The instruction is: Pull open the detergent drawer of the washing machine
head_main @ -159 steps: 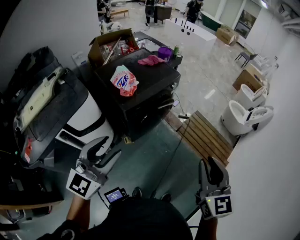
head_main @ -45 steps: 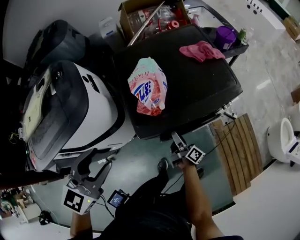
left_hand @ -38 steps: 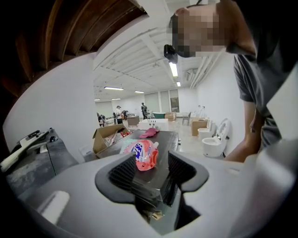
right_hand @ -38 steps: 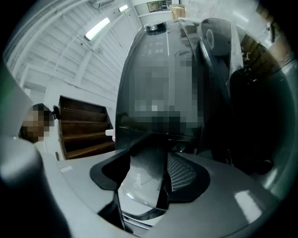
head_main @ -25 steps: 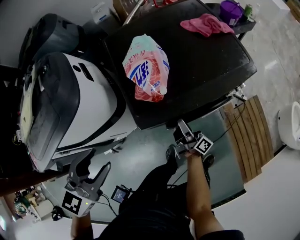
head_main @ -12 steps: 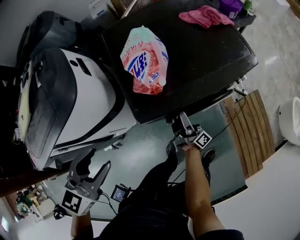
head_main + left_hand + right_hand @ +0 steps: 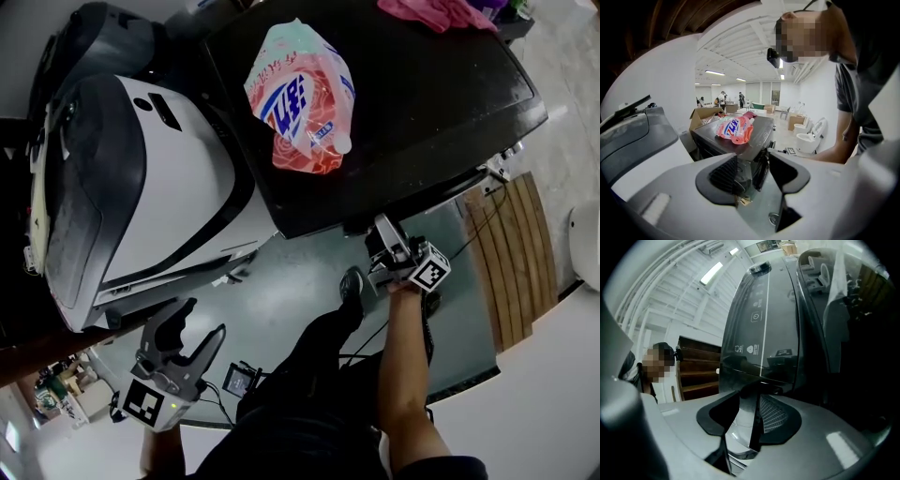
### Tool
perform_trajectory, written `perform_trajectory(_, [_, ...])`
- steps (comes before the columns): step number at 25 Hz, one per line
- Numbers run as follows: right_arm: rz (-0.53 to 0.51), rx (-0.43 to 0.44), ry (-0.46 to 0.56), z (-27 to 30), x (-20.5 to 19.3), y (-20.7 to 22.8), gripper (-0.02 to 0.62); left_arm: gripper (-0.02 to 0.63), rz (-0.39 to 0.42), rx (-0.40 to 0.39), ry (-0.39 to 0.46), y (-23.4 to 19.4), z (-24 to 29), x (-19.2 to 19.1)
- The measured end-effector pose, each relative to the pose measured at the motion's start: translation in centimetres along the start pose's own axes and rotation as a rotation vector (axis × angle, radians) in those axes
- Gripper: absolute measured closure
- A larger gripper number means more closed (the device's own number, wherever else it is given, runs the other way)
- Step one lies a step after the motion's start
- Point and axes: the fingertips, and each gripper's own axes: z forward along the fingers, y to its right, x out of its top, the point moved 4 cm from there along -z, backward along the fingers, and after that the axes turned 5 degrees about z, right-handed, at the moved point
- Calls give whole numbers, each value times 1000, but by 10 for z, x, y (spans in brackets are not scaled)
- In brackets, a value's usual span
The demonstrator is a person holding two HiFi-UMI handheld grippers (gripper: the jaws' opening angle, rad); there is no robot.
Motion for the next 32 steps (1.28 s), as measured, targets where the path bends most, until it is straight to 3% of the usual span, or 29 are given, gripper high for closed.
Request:
perform_trajectory(5, [71, 10, 9, -4, 1, 0, 498, 339, -28, 1, 29, -7, 4, 1])
perform_trajectory(6, [75, 47, 7, 1, 4, -6, 518, 338, -24, 5, 44, -10, 4, 3])
perform_trajectory(7, [79, 103, 3, 9, 9, -15, 598, 338, -19, 6, 59, -13, 4, 5])
perform_trajectory(11, [45, 351, -46, 33, 24, -79, 592, 339, -40, 22, 98, -18, 5, 11])
perform_trajectory(13, [-33, 379, -87, 23, 22, -116, 555, 338, -36, 6, 114, -15, 2, 21])
perform_trajectory(16, [-168, 288, -169, 10, 18, -152, 412, 339, -42, -10, 137, -14, 3, 33])
perform_trajectory(19, [-277, 138, -265, 2, 12, -162, 348, 339, -49, -15, 147, -11, 4, 43])
perform_trajectory(23, [-383, -25, -315, -4, 11, -151, 341, 339, -28, -40, 151, -5, 12, 53])
perform_trajectory(27, [-371, -62, -303, -3, 7, -140, 341, 339, -27, -44, 140, -4, 15, 53])
perform_trajectory(32, [-329, -204, -357, -6, -17, -89, 342, 339, -39, -26, 129, -9, 12, 48])
